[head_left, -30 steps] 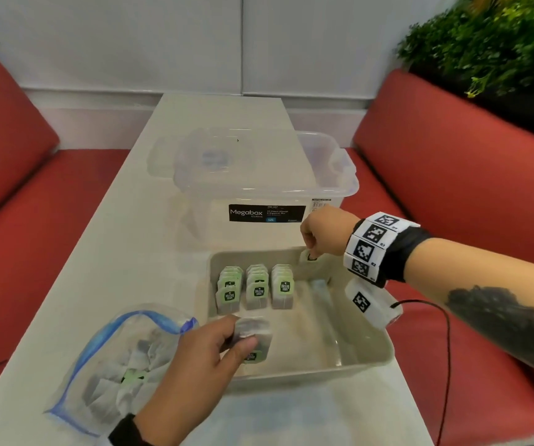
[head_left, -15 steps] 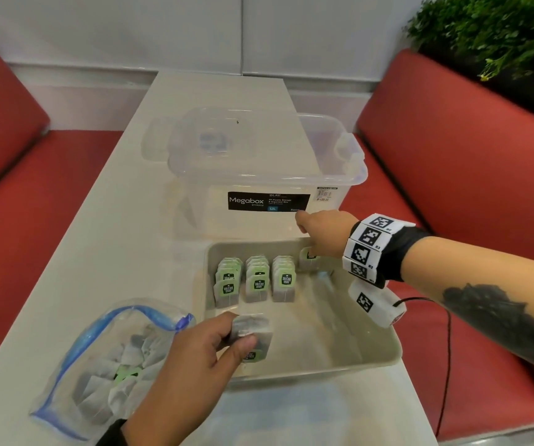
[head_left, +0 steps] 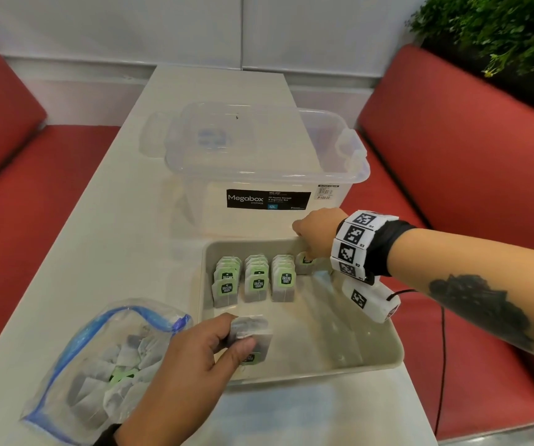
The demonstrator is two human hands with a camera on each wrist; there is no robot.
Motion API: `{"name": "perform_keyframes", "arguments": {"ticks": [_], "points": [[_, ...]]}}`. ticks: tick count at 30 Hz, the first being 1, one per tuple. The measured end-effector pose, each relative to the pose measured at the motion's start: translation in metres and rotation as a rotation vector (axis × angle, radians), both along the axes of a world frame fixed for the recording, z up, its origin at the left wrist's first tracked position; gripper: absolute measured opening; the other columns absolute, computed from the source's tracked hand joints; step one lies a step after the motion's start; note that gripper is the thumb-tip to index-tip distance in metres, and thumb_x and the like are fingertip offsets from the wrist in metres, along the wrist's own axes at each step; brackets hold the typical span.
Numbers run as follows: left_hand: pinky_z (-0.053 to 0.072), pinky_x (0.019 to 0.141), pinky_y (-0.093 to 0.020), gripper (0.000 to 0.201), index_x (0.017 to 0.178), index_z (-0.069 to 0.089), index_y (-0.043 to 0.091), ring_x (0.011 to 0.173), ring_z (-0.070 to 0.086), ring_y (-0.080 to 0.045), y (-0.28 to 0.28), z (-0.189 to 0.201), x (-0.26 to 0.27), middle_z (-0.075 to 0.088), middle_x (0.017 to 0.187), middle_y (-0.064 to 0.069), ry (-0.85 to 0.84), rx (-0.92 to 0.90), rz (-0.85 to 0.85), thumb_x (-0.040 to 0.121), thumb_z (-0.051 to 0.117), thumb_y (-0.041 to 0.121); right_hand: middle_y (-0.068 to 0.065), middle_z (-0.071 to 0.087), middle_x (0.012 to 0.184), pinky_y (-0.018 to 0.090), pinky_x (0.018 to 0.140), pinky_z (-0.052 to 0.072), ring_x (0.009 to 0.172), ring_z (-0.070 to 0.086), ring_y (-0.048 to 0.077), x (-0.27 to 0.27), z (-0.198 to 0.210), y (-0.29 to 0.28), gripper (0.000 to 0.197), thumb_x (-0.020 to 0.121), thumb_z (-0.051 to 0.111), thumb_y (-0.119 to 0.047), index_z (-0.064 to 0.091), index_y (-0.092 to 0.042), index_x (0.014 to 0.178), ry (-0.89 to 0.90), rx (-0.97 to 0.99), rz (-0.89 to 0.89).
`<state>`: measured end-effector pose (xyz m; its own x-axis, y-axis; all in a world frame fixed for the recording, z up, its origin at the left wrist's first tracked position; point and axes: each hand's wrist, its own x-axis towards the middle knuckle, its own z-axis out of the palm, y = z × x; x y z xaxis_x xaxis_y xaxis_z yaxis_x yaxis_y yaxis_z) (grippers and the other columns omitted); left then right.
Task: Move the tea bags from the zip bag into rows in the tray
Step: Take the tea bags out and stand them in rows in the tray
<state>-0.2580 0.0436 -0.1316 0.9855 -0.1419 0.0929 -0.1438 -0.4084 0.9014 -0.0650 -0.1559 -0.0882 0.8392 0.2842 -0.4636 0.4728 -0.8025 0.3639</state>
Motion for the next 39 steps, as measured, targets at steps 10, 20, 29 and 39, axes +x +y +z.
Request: {"name": "perform_keyframes", "arguments": {"ticks": [10, 20, 29, 39], "points": [[0.052, 0.071, -0.026, 0.035, 0.087, 0.067, 0.021, 0.081, 0.064, -0.010, 0.000, -0.002, 0.001, 0.069, 0.080, 0.005, 0.031, 0.015, 0.004, 0.075, 0.055, 0.052, 0.004, 0.061, 0.099, 0.030, 0.068, 0.046, 0.084, 0.058, 0.021, 0.004, -0.003, 0.002, 0.037, 0.085, 0.064, -0.035, 0.055, -0.014, 0.114, 0.033, -0.060, 0.025], [0.050, 0.067, -0.017, 0.008, 0.084, 0.067, 0.027, 0.079, 0.064, -0.005, -0.004, 0.004, 0.000, 0.069, 0.077, 0.009, 0.028, 0.030, 0.014, 0.083, 0.063, 0.033, 0.003, 0.061, 0.096, 0.032, 0.071, 0.051, 0.086, 0.061, 0.021, 0.006, -0.003, 0.000, 0.040, 0.078, 0.073, -0.030, 0.055, -0.015, 0.110, 0.030, -0.003, -0.003], [0.052, 0.074, -0.015, 0.018, 0.095, 0.069, 0.025, 0.090, 0.069, -0.007, -0.008, 0.007, 0.003, 0.074, 0.092, 0.009, 0.136, -0.333, 0.085, 0.080, 0.065, 0.016, 0.006, 0.059, 0.111, 0.033, 0.078, 0.049, 0.098, 0.058, 0.024, 0.000, 0.011, -0.003, 0.049, 0.079, 0.072, -0.036, 0.052, -0.012, 0.118, 0.050, 0.076, -0.031], [0.056, 0.064, -0.026, 0.027, 0.106, 0.066, 0.013, 0.085, 0.071, -0.023, -0.005, 0.020, 0.015, 0.074, 0.093, -0.008, 0.169, -0.601, 0.237, 0.081, 0.060, 0.021, -0.006, 0.064, 0.090, 0.033, 0.073, 0.048, 0.081, 0.058, 0.016, -0.103, 0.070, 0.032, 0.027, 0.082, 0.063, -0.048, 0.056, -0.024, 0.091, 0.073, 0.712, 0.148]]}}
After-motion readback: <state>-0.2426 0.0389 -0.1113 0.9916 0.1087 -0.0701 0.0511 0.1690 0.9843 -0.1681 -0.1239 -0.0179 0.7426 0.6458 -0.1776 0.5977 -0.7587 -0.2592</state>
